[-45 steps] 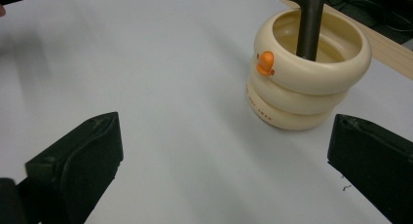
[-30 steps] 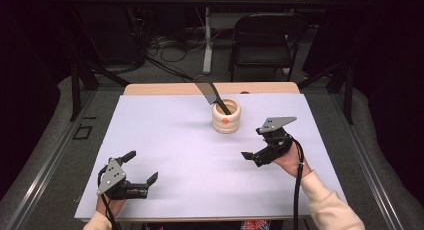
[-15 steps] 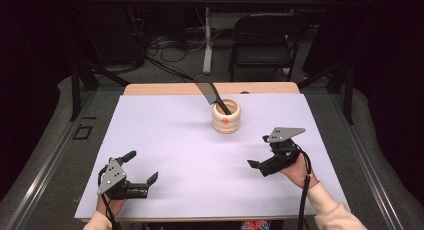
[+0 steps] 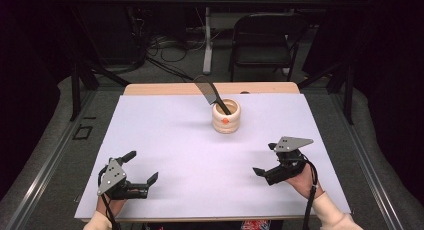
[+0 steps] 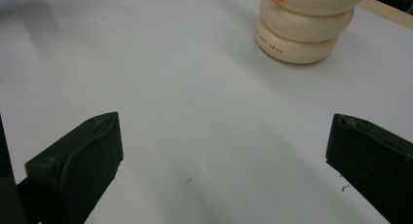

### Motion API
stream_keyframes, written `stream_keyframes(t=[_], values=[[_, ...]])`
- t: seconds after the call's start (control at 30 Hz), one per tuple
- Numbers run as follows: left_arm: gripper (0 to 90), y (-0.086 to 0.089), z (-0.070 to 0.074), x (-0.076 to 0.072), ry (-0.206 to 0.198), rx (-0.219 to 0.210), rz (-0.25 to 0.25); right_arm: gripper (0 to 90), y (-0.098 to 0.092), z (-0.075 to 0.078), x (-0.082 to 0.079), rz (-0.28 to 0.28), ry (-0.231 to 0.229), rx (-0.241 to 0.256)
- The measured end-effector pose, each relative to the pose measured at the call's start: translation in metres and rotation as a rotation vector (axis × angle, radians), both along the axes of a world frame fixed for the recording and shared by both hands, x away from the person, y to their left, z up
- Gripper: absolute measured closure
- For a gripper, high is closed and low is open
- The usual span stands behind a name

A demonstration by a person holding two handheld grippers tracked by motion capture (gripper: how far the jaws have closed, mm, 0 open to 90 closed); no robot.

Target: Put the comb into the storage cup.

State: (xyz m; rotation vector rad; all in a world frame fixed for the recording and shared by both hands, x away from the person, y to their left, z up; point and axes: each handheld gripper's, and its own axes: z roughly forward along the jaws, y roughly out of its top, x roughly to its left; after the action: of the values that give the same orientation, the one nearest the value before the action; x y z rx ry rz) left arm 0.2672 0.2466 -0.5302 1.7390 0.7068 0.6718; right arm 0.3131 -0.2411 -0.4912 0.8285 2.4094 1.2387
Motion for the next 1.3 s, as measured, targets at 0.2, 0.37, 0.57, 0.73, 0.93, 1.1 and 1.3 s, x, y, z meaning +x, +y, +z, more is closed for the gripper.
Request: stream_keyframes(t=[0.2, 0.37, 0.57, 0.73, 0.93, 1.1, 1.3], values=[[0.0, 0.000, 0.000, 0.000, 0.002, 0.003, -0.001, 0.0, -0.006, -0.008, -0.008, -0.023, -0.019, -0.001], [0.0, -0.001, 0.000, 0.000, 0.003, 0.004, -0.002, 0.0, -0.009, -0.012, -0.014, -0.027, -0.024, 0.003], [0.0, 0.000, 0.000, 0.000, 0.004, 0.002, 0.000, 0.0, -0.011, -0.016, -0.020, -0.035, -0.030, 0.003], [0.0, -0.001, 0.000, 0.000, 0.004, 0.004, -0.003, 0.0, -0.013, -0.017, -0.025, -0.037, -0.042, 0.005], [0.0, 0.000, 0.000, 0.000, 0.005, 0.003, 0.000, 0.0, -0.017, -0.018, -0.031, -0.046, -0.056, 0.006], [0.0, 0.000, 0.000, 0.000, 0.004, 0.002, 0.000, 0.0, -0.020, -0.022, -0.036, -0.055, -0.062, 0.006], [0.0, 0.000, 0.000, 0.000, 0.006, 0.004, -0.001, 0.0, -0.025, -0.026, -0.041, -0.064, -0.076, 0.026]])
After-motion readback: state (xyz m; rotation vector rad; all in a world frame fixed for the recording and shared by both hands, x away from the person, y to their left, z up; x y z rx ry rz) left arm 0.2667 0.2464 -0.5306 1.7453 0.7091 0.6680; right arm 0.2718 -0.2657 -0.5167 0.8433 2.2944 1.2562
